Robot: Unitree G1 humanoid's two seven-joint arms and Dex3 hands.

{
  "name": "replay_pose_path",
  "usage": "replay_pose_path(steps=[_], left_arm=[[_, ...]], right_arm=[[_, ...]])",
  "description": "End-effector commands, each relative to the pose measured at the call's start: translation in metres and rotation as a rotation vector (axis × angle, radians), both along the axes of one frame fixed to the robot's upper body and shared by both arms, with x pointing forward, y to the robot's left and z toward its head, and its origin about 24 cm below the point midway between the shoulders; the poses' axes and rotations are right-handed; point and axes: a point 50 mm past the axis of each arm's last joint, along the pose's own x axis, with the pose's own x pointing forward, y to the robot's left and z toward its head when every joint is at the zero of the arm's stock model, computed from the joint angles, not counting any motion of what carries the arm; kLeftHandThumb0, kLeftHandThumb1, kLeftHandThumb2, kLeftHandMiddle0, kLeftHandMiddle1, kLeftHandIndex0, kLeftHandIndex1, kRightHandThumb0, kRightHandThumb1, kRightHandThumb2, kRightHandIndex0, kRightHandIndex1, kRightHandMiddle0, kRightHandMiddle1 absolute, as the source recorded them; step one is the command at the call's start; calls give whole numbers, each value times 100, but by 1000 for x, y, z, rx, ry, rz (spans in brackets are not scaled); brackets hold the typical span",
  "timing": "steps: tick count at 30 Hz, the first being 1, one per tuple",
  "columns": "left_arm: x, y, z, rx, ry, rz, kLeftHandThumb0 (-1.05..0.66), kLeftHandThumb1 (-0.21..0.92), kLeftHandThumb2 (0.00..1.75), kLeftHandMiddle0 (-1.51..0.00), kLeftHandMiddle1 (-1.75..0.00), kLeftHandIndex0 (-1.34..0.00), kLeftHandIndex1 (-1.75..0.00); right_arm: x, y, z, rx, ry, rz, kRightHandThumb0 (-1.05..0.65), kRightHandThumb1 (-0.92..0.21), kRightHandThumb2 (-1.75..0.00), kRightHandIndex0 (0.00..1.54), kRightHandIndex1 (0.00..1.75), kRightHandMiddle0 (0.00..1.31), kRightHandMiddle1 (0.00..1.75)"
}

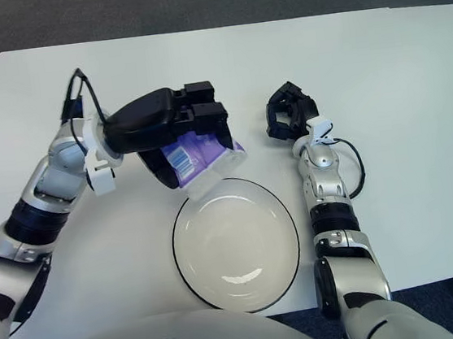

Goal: Put the tissue paper into the plate.

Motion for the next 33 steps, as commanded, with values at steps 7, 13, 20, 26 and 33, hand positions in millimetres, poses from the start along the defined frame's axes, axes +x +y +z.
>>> replay_pose_path(steps=[7,13,20,26,33], left_arm=[[-8,-1,-7,-26,105,-83,0,10,156,-66,-175,-65,-174],[-10,-1,-9,-7,152,-104,0,-7,170,-88,-175,-76,-159],[-17,-14,-15,-21,169,-154,0,-11,174,-93,-175,-78,-159],[-16,-15,-16,-35,178,-221,-1,-9,170,-92,-175,-80,-152],[-11,-8,-16,8,188,-236,0,12,153,-65,-175,-63,-173]], right_arm=[[-29,0,-63,46,258,-37,-45,-40,-121,125,175,55,175],[-29,0,-62,45,247,-52,-45,-40,-121,126,175,55,175],[-30,1,-62,50,239,-61,-45,-41,-121,126,175,55,175],[-30,3,-61,71,234,-54,-45,-41,-121,127,175,54,175],[-28,3,-61,89,232,-39,-45,-43,-118,127,175,53,175]])
